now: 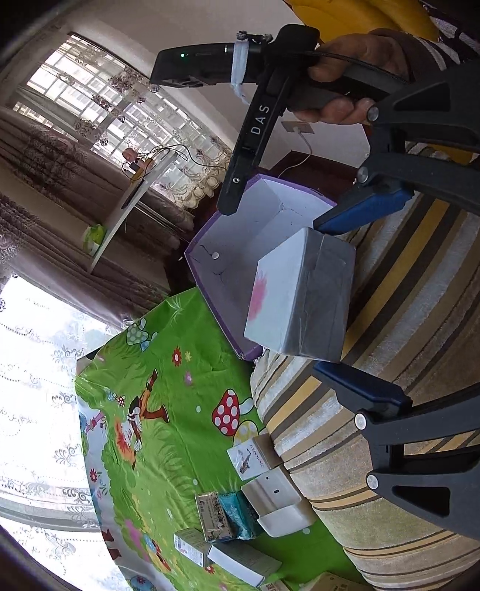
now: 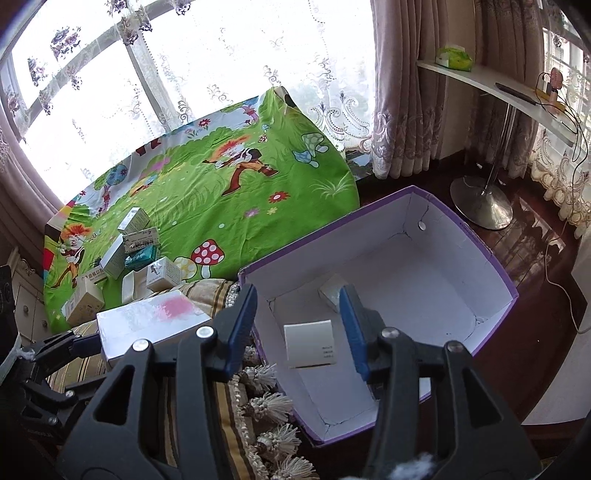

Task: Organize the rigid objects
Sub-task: 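Carry both boxes into the purple storage box and open both grippers, then move both grippers back to the remaining boxes on the bed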

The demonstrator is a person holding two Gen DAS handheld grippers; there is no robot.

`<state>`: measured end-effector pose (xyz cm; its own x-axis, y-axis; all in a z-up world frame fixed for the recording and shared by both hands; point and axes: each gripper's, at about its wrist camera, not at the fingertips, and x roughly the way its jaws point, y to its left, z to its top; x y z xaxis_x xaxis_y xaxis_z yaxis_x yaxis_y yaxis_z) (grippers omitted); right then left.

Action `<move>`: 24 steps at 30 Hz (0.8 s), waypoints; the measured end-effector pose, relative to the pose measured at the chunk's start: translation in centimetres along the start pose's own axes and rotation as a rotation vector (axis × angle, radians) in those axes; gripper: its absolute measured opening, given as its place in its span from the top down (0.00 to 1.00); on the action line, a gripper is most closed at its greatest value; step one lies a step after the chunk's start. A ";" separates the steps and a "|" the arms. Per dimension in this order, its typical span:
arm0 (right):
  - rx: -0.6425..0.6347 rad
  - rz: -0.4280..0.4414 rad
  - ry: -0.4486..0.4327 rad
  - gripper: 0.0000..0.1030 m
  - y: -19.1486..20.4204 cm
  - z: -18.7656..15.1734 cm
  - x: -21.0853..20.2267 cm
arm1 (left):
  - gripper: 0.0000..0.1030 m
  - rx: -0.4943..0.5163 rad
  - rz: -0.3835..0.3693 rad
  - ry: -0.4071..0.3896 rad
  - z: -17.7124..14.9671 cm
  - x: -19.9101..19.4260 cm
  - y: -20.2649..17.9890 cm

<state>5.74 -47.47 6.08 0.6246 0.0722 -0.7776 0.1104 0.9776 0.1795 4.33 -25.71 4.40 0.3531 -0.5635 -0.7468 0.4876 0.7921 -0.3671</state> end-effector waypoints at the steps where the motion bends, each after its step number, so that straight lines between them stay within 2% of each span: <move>1: 0.001 -0.003 -0.003 0.39 -0.1 0.0 -0.1 | 0.28 0.000 0.006 -0.001 0.0 0.0 0.0; 9: 0.001 -0.009 0.006 0.38 -0.3 0.1 0.1 | 0.26 0.054 -0.022 0.020 -0.2 0.3 -1.1; 16: -0.019 -0.011 0.001 0.38 0.2 0.1 0.0 | 0.26 -0.010 -0.015 -0.002 -0.2 -0.5 0.3; 22: -0.023 0.017 0.008 0.37 0.7 -0.1 0.0 | 0.26 0.044 0.088 -0.062 -0.2 -1.8 -0.5; 24: -0.028 0.025 0.013 0.37 1.0 0.0 0.1 | 0.26 0.044 0.077 -0.098 -0.4 -2.6 -0.3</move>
<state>5.87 -46.47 6.18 0.6167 0.0991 -0.7810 0.0729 0.9806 0.1820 3.01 -24.38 6.19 0.4660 -0.5235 -0.7133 0.4902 0.8239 -0.2844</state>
